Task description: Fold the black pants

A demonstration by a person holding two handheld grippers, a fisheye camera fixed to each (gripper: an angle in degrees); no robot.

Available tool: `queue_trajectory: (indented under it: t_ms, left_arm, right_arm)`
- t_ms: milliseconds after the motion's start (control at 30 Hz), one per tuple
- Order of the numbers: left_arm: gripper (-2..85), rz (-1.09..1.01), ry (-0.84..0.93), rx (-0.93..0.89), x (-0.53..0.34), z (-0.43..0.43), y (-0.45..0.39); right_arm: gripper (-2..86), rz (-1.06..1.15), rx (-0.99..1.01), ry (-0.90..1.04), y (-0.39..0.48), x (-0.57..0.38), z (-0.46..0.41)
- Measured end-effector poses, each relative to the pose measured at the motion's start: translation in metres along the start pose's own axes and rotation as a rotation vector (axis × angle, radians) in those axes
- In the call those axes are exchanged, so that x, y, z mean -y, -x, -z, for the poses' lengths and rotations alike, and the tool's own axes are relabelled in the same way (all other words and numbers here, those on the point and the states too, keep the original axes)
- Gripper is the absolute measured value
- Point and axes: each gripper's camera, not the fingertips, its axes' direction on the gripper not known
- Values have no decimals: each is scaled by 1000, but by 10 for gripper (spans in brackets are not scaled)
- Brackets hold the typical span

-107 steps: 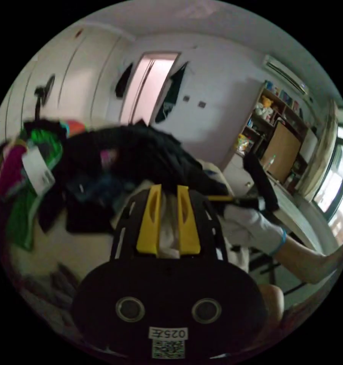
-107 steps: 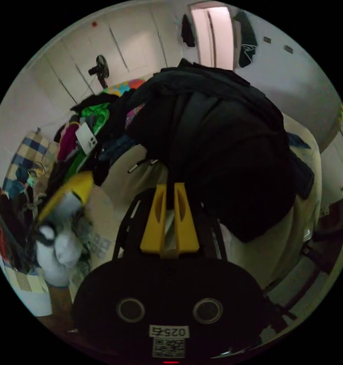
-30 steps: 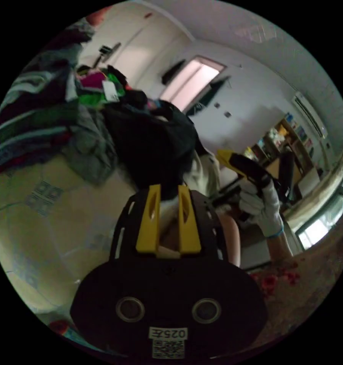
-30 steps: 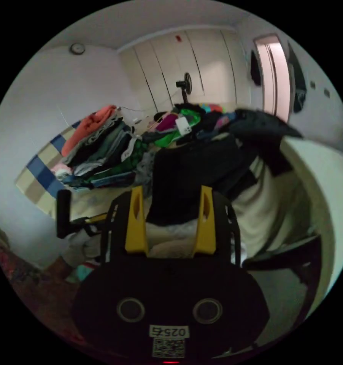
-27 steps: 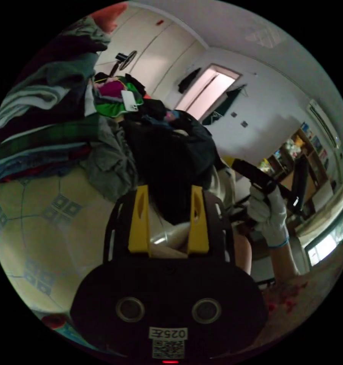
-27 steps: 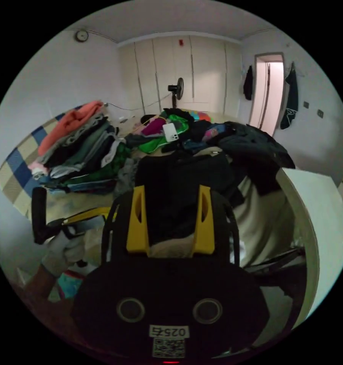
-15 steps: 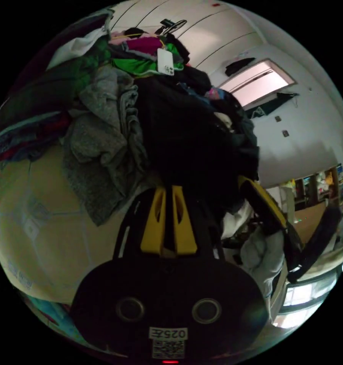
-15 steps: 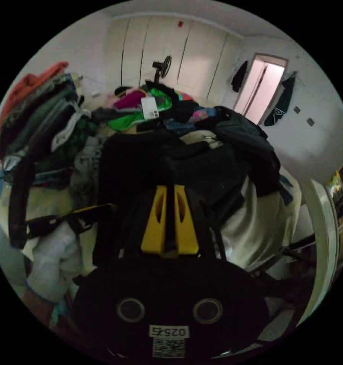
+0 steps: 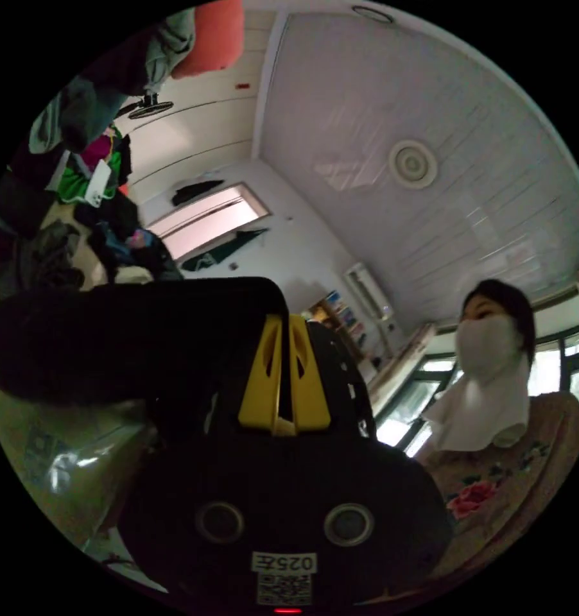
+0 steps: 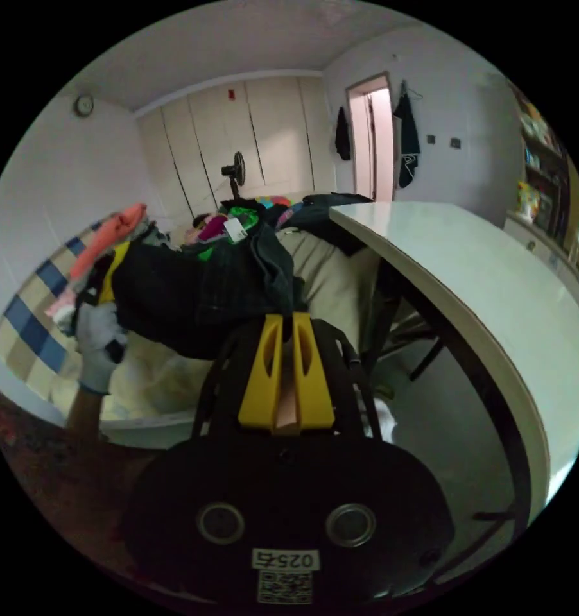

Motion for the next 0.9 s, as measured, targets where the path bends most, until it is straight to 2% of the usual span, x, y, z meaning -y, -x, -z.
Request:
queue_trajectory:
  t_ms: [133, 233, 333, 400, 533, 633, 700, 733, 800, 833, 900]
  left_arm:
    - [-13, -59, -109, -216, 3, 41, -3]
    - [-13, -171, -114, -311, 15, 67, -21]
    - [-13, -300, -60, -412, 19, 65, -48]
    - [-12, -333, -94, -569, 19, 54, -58]
    - [-11, -361, -5, -895, 21, 7, -74]
    - [-10, -377, 262, -1123, -11, -57, -102]
    - [-9, -353, 615, -1246, -66, -107, -114]
    - [-9, -337, 704, -1249, -84, -117, -114]
    - [-10, -208, 1077, -1204, -175, -145, -100]
    - [-10, -162, 1161, -1176, -201, -148, -93]
    - [-12, 47, 1473, -1008, -309, -142, -51]
  right_arm:
    - [1, -190, 3, -109, -49, -35, 84]
    - [2, -293, -131, -151, -81, -76, 152]
    - [5, -224, -293, -124, -73, -115, 203]
    - [8, -134, -409, -64, -52, -138, 232]
    - [18, 0, -380, 25, -24, -172, 265]
    - [47, -16, -180, 112, -30, -202, 284]
    - [93, -32, -52, 95, -36, -224, 307]
    - [108, -41, -29, 70, -38, -230, 316]
    - [176, -102, 50, -79, -54, -258, 350]
    - [188, -141, 38, -122, -61, -265, 356]
    - [210, -293, -42, -238, -91, -294, 363]
